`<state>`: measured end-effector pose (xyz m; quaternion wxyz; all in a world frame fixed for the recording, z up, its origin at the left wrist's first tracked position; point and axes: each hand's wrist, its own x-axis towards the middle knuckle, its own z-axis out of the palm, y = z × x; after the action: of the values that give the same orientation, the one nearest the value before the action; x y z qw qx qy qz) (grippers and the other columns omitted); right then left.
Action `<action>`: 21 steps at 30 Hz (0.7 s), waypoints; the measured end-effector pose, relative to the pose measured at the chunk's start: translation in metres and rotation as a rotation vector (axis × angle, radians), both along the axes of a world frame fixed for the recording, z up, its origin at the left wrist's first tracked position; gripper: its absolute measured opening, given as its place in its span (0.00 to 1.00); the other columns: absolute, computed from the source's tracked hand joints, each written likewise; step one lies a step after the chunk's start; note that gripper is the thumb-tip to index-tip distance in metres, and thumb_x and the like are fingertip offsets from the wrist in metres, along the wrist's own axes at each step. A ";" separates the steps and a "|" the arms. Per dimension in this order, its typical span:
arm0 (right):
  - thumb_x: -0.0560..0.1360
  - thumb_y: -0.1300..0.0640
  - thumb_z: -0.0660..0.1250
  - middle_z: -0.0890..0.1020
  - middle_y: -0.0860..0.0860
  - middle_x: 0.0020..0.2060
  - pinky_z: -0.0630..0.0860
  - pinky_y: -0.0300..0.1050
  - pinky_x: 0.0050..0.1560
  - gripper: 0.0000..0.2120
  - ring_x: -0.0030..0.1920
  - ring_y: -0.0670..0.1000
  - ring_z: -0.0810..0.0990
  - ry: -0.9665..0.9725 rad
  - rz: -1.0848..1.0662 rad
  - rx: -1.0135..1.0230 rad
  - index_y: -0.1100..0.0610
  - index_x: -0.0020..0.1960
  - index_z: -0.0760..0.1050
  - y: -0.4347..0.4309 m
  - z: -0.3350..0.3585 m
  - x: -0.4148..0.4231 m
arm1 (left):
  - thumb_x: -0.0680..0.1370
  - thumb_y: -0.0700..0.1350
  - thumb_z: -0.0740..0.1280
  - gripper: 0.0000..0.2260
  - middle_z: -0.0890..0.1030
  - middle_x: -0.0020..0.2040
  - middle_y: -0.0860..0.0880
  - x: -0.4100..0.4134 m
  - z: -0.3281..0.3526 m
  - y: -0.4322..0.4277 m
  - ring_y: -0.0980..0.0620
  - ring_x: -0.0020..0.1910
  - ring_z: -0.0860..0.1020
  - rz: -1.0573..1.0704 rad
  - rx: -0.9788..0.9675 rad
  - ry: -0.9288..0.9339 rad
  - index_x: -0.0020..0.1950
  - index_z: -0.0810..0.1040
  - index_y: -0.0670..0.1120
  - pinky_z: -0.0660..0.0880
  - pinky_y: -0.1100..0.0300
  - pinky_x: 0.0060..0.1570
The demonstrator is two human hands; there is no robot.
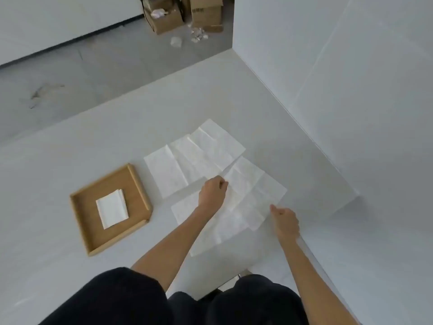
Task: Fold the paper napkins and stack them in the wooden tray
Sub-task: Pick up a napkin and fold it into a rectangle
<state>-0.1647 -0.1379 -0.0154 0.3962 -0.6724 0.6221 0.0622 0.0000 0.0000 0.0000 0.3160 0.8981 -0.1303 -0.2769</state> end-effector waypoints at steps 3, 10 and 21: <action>0.78 0.42 0.65 0.81 0.60 0.49 0.70 0.51 0.48 0.24 0.54 0.63 0.81 0.158 -0.085 0.079 0.65 0.56 0.77 -0.010 -0.018 0.016 | 0.84 0.45 0.60 0.09 0.81 0.49 0.43 0.009 -0.023 -0.036 0.44 0.46 0.78 -0.033 0.170 -0.080 0.52 0.76 0.40 0.74 0.52 0.43; 0.79 0.46 0.63 0.83 0.58 0.52 0.73 0.52 0.48 0.18 0.53 0.62 0.82 0.201 -0.119 -0.004 0.59 0.56 0.79 -0.021 -0.048 0.041 | 0.83 0.45 0.64 0.14 0.73 0.60 0.42 0.023 -0.064 -0.067 0.43 0.59 0.74 -0.119 0.443 -0.139 0.65 0.69 0.40 0.74 0.51 0.52; 0.79 0.56 0.64 0.79 0.51 0.42 0.69 0.42 0.36 0.04 0.44 0.55 0.81 -0.028 -0.145 0.028 0.57 0.50 0.74 -0.029 -0.047 0.039 | 0.77 0.39 0.63 0.06 0.74 0.55 0.44 0.029 -0.065 -0.077 0.43 0.57 0.70 -0.195 0.403 -0.252 0.54 0.75 0.42 0.67 0.53 0.58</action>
<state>-0.1253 -0.1666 -0.0628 0.4177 -0.6209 0.6625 0.0326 0.0289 -0.0774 -0.0653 0.0837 0.9535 -0.1968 -0.2122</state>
